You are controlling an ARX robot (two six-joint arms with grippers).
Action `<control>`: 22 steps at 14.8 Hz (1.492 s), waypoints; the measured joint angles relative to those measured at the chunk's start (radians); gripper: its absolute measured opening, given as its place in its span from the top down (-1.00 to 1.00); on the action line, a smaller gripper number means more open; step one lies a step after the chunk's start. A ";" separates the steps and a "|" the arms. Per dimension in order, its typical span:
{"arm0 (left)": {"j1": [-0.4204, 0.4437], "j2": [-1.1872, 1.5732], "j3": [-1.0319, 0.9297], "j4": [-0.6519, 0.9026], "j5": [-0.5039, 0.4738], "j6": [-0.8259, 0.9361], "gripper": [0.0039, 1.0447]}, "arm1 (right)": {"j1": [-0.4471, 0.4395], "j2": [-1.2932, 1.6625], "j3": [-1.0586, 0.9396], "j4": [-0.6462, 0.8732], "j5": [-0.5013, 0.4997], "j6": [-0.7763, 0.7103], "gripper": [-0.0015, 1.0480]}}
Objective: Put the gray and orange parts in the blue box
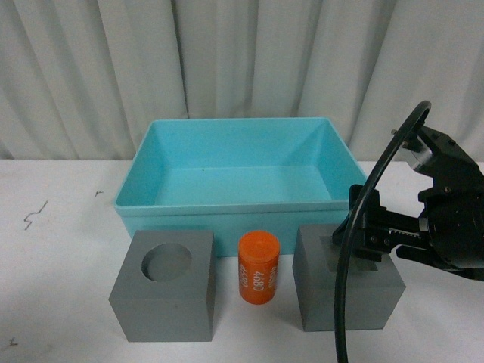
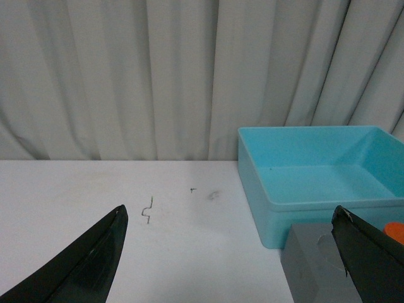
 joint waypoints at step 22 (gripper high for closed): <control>0.000 0.000 0.000 0.000 0.000 0.000 -0.88 | -0.054 0.048 0.418 -0.169 -0.008 -0.021 0.65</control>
